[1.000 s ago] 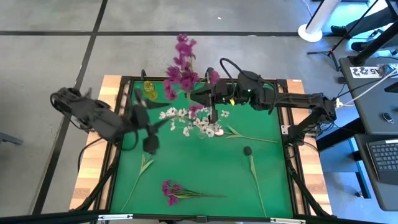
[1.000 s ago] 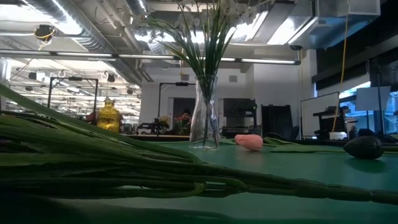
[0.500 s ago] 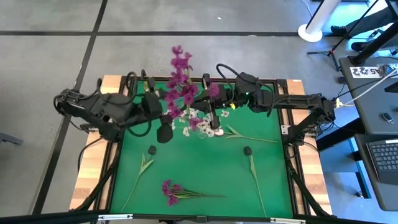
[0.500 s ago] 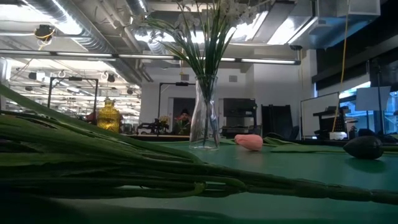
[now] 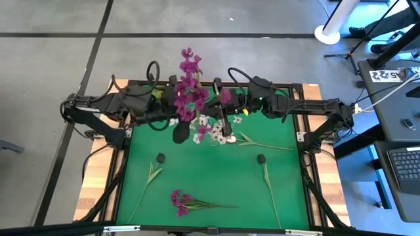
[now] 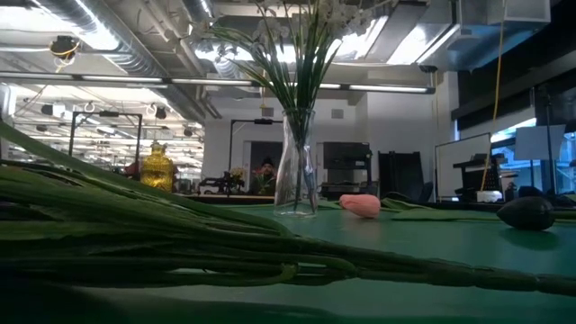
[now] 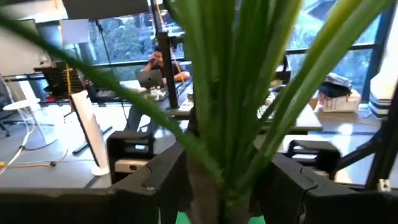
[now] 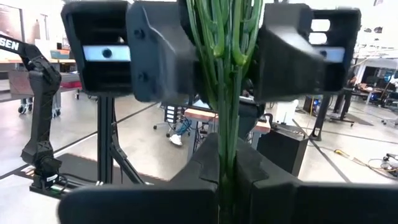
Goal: Sort flowers into vase by color
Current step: Put the top purple flowers into the yellow vase
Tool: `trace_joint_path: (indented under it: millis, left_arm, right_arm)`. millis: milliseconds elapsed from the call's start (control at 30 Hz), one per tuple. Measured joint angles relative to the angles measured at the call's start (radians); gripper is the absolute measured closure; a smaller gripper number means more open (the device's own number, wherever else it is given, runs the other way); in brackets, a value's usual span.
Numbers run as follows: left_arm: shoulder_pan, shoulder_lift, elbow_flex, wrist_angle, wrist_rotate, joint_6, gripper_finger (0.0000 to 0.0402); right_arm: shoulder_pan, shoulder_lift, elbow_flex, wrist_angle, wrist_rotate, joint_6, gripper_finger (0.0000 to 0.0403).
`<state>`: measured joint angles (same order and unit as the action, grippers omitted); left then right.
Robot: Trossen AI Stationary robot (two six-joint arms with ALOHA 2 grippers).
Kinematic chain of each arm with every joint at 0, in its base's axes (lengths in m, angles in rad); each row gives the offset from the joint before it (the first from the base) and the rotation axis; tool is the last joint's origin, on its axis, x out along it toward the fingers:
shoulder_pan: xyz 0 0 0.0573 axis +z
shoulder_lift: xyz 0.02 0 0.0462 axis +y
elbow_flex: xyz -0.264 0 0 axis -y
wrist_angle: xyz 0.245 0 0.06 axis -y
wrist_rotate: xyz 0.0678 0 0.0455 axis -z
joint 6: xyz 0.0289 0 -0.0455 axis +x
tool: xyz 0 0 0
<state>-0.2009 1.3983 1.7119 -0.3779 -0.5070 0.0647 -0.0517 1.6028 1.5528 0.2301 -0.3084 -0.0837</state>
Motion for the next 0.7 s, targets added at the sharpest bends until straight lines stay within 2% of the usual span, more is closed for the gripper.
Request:
trace_joint_path:
  millis: [133, 400, 600, 700]
  left_arm:
    - [-0.01, 0.0, 0.0, -0.001, -0.005, -0.002, 0.0268]
    - [-0.041, 0.001, 0.0, -0.009, -0.097, 0.001, 0.038]
    - [-0.064, 0.001, 0.0, -0.047, -0.157, -0.005, 0.0385]
    - [-0.069, -0.005, 0.0, -0.076, -0.165, -0.023, 0.0385]
  right_arm:
    - [0.0, 0.0, -0.013, 0.004, 0.0, -0.001, 0.0396]
    - [-0.001, 0.0, -0.025, 0.003, 0.001, -0.002, 0.0396]
    - [-0.001, 0.002, -0.027, -0.006, 0.008, -0.001, 0.0395]
    - [-0.001, 0.002, -0.027, -0.021, 0.038, 0.006, 0.0376]
